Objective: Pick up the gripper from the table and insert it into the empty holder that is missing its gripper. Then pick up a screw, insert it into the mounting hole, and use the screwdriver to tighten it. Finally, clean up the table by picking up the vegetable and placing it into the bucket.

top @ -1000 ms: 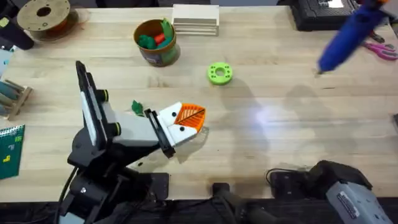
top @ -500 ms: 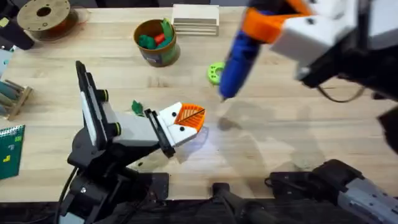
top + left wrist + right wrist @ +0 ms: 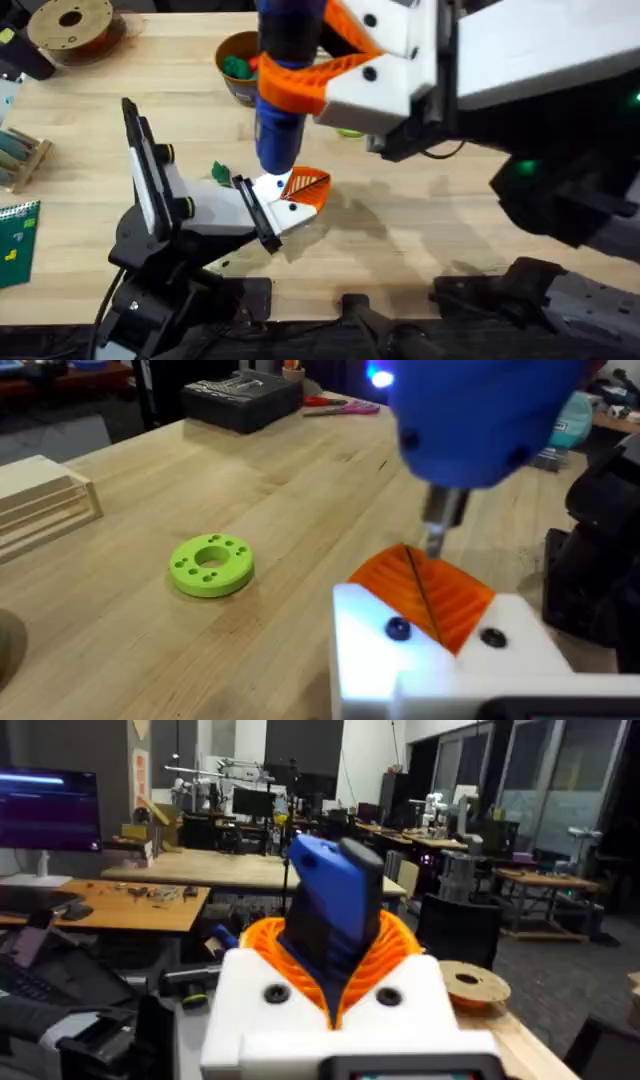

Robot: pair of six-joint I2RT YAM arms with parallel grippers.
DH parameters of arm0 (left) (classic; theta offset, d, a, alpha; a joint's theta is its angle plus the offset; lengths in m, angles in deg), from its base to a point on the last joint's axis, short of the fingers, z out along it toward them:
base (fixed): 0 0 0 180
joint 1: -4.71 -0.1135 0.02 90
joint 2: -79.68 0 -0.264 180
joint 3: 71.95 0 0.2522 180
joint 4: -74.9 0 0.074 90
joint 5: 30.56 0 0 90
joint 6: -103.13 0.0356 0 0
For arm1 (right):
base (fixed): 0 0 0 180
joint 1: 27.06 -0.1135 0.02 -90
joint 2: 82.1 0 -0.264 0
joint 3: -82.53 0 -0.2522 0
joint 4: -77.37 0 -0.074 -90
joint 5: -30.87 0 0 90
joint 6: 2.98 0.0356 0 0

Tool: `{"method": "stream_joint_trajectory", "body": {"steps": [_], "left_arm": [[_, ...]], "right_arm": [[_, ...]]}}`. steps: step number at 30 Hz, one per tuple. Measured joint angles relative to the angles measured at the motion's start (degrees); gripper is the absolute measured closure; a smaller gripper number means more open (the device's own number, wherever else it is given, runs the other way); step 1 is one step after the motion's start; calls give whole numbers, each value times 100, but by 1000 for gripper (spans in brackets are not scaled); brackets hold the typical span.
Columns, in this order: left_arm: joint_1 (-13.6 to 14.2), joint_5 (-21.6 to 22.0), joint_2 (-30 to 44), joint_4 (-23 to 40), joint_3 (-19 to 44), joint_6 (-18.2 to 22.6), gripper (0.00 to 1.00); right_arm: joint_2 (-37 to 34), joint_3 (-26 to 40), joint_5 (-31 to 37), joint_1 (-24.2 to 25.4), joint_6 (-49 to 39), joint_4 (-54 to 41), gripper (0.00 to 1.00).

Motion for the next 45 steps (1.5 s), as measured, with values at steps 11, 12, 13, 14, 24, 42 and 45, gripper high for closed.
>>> {"method": "stream_joint_trajectory", "body": {"steps": [11,12,13,14,24,42,45], "left_arm": [[1,0,0,0,0,0,996],[0,0,-2,0,0,0,996],[0,0,0,0,0,0,996],[0,0,0,0,0,0,996],[0,0,0,0,0,0,996],[2,0,-1,0,0,0,996],[0,0,0,0,0,0,996]], "right_arm": [[-188,0,9,-2,-18,-140,969],[-188,0,11,-4,-17,-196,969],[-188,0,13,-12,-16,-245,969],[-188,0,13,-22,-18,-290,969],[-188,0,11,-41,-18,-355,969],[-241,0,11,-41,-18,-358,969],[-241,0,11,-41,-18,-359,969]]}}
